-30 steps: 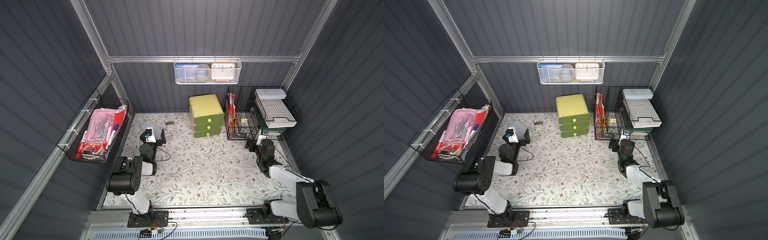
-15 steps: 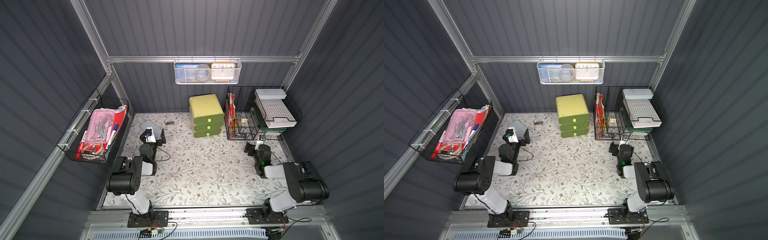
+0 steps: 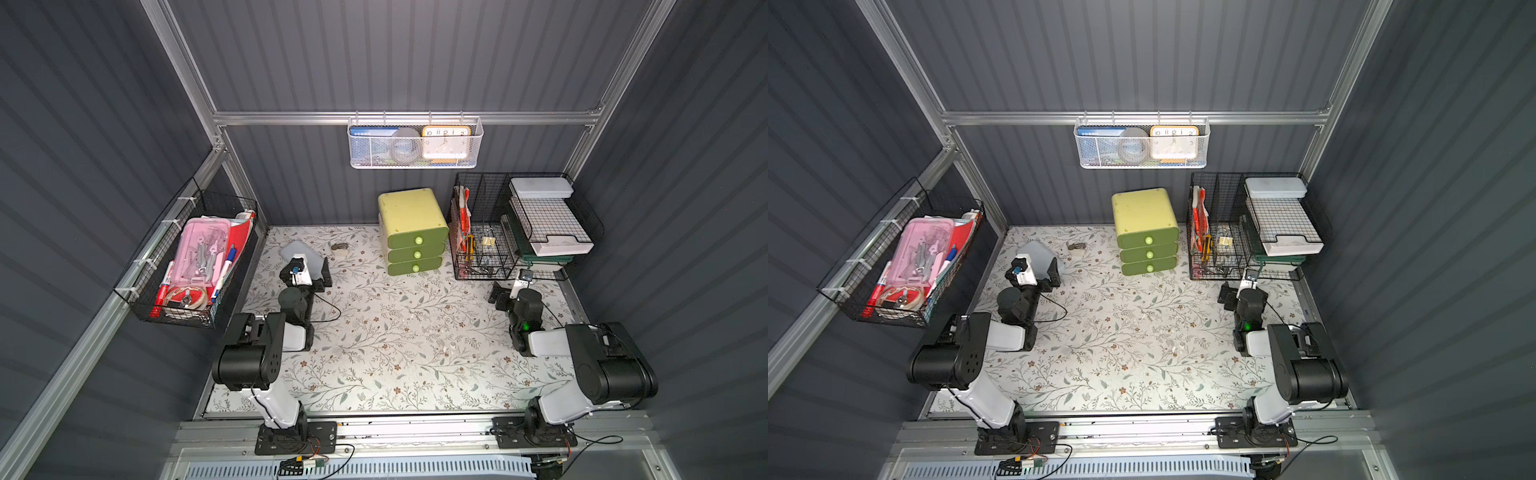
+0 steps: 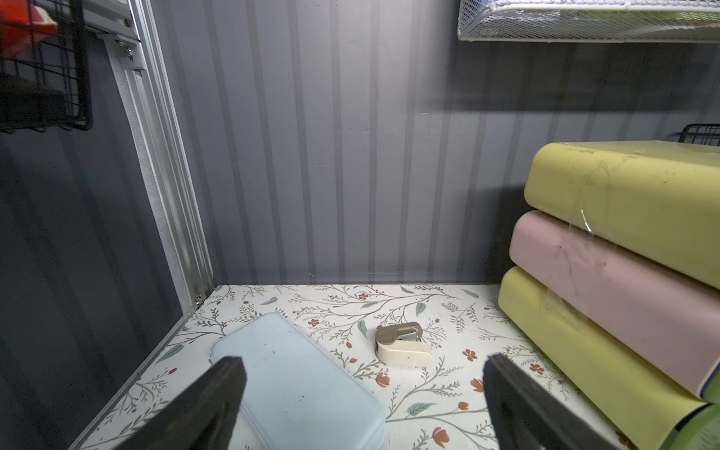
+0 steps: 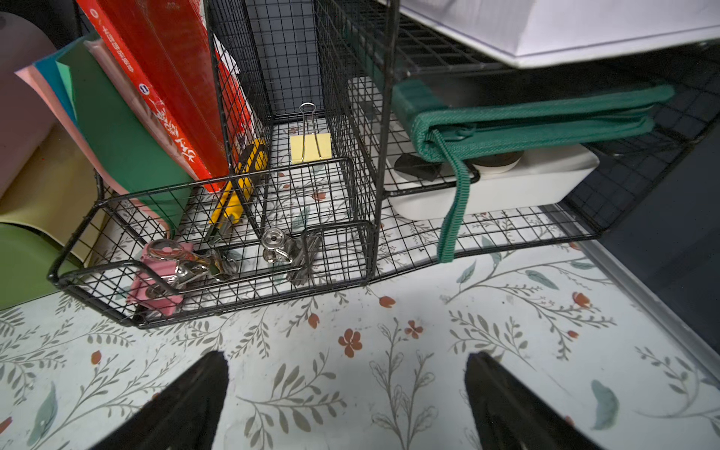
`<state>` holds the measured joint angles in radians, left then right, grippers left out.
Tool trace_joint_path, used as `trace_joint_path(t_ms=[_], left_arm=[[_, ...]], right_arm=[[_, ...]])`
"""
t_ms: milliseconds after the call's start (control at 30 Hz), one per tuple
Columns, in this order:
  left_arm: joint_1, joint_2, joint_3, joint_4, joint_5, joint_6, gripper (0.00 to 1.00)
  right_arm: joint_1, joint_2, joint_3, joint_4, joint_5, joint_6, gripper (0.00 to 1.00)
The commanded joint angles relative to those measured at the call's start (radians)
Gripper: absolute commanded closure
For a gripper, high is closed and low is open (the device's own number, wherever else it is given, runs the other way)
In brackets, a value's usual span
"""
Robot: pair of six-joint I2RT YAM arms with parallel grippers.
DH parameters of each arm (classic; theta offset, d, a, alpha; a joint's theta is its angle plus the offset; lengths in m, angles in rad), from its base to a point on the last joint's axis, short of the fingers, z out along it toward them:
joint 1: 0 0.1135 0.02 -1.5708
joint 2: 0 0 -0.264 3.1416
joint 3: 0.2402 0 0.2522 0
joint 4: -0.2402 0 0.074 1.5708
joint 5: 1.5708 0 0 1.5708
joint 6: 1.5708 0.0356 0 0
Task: Place the wired earphones into the drawer by color
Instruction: Reset both arms
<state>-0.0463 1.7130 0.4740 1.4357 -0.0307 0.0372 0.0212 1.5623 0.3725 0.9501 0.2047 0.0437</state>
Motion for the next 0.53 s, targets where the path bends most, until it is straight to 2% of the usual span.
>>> trace_joint_path(t_ms=[0,500], left_arm=[[-0.003,-0.004,0.011,0.009,-0.011,0.020,0.01],[-0.004,-0.001,0.015,0.002,-0.018,0.022,0.01]], right_arm=[[-0.003,0.007,-0.004,0.026,-0.004,0.002,0.01],[-0.003,0.007,-0.004,0.026,-0.004,0.002,0.01]])
